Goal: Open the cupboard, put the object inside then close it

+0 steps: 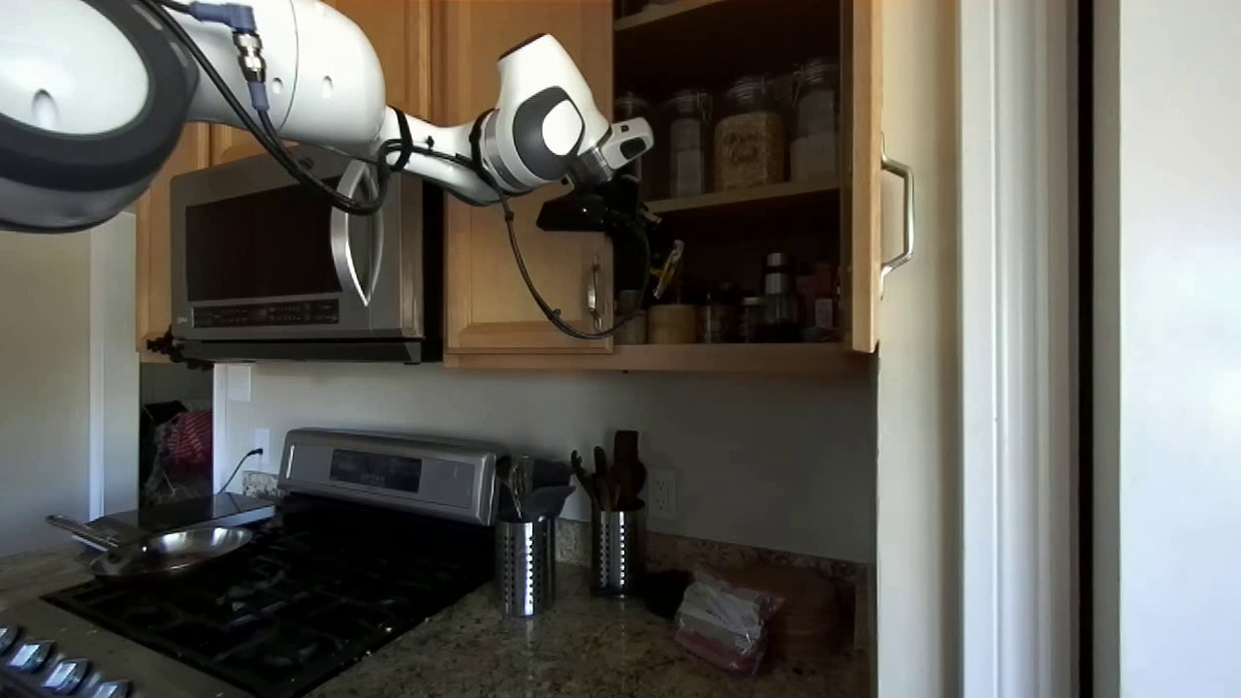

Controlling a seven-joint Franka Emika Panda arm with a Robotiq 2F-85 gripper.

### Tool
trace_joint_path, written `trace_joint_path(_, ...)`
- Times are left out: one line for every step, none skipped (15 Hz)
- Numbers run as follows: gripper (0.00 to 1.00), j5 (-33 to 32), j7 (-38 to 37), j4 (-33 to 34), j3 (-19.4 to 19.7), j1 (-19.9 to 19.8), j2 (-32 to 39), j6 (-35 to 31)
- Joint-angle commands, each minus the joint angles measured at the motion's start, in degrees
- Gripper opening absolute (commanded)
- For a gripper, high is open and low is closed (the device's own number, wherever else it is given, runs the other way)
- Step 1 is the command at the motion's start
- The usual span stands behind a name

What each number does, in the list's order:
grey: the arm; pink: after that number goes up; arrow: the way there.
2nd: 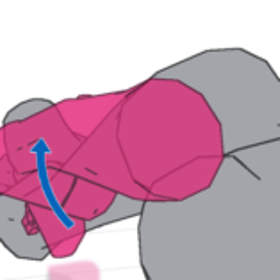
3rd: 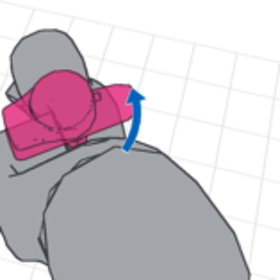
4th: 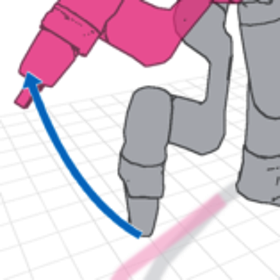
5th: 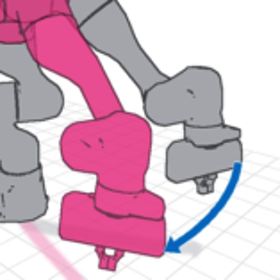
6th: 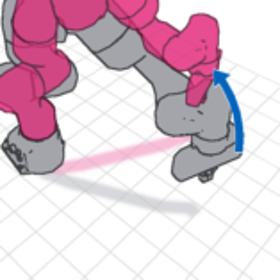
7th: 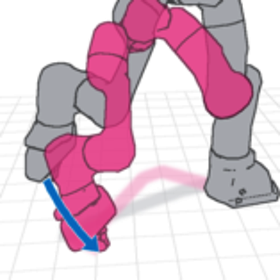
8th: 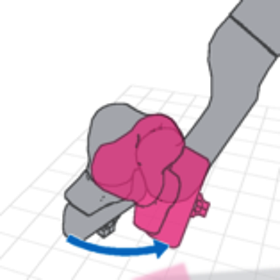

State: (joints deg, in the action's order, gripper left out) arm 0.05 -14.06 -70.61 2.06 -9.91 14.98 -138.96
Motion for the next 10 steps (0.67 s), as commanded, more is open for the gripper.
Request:
trace_joint_path(0.04,2.52,3.69,6.58,-0.91,-0.90,5.07,-0.59)
trace_joint_path(0.04,2.47,4.08,7.87,-0.84,-0.93,6.22,-0.68)
trace_joint_path(0.04,2.20,4.40,8.93,-0.69,-1.07,7.07,-0.91)
trace_joint_path(0.04,2.10,4.60,9.99,-0.62,-1.22,7.85,-0.72)
trace_joint_path(0.04,2.13,4.88,11.08,-0.63,-1.47,8.52,0.06)
trace_joint_path(0.36,2.17,5.18,11.97,-0.67,-1.69,9.04,0.69)
trace_joint_path(0.37,2.54,5.59,12.55,-0.87,-1.95,9.29,0.96)
trace_joint_path(0.42,2.91,5.64,13.08,-0.98,-2.21,9.40,1.39)
trace_joint_path(0.50,3.41,5.90,13.22,-1.10,-2.48,9.15,1.58)
trace_joint_path(0.55,3.90,6.26,13.37,-1.16,-2.69,8.65,1.85)
